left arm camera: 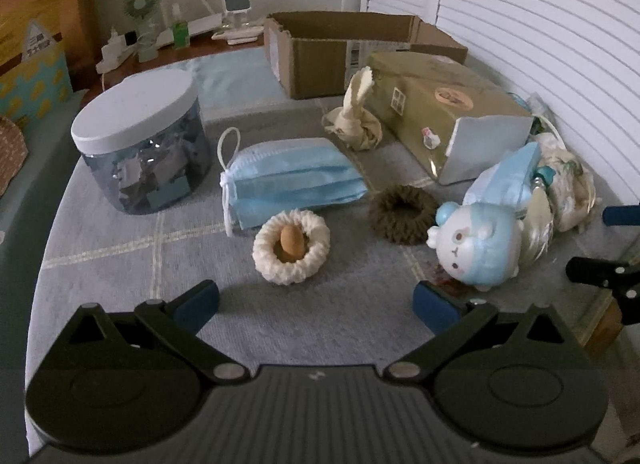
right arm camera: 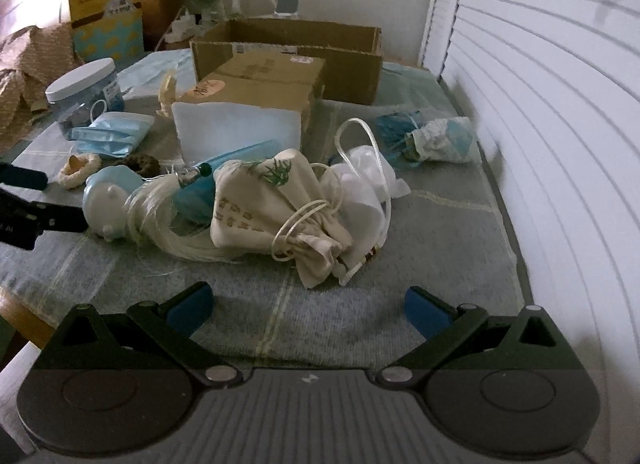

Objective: Organize soft objects
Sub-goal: 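Move the right tool to the cream drawstring bag while the left tool approaches the cream knitted ring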

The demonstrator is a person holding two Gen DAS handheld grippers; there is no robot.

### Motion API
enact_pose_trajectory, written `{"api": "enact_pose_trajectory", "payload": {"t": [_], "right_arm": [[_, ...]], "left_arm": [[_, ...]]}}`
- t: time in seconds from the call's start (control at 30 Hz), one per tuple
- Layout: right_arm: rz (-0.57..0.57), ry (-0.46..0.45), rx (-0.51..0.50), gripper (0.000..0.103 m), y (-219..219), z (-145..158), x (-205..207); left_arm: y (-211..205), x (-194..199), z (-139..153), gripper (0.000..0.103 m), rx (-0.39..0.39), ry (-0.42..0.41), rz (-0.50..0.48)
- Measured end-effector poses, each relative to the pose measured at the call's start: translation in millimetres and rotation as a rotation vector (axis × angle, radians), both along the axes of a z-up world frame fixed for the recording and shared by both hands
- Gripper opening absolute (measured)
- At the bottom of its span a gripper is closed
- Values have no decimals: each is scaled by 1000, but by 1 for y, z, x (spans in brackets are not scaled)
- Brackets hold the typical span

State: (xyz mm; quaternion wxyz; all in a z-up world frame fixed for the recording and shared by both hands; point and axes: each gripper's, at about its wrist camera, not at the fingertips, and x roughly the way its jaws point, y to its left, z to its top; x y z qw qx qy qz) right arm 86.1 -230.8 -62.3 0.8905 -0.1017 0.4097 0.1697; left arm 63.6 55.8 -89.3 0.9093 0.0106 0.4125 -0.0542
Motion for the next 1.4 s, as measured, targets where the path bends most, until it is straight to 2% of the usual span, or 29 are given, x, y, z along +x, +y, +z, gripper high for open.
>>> {"api": "enact_pose_trajectory", "payload": {"t": [0.2,0.3,0.43,0.53,0.67,0.83,0.93,1.17,1.4], "right_arm": [[1,-44,20,103,-4,-3,-6],[-3,-50,22,103,-3,-3,-7],[-3,-49,21,103,-3,-3,-6],[-5,-51,21,103,-3,-3,-7],[-13,-45,16,103,-1,-3,-6],[-2,-33,1,103,1,0,-7],[12,-52,0,103,3,6,-10],[65,-125,39,96,13,29,-14],[87,-113,26,91,27,25,1]], "left_arm": [[4,3,-1,103,1,-21,-11],[8,8,-1,102,7,-27,15],[12,11,2,89,10,-44,16],[11,11,6,72,6,-54,6],[5,13,7,68,20,-69,-20],[4,17,6,49,3,-68,-22],[5,17,7,41,7,-72,-20],[8,16,7,41,5,-76,-11],[8,16,8,41,-4,-78,-17]]}}
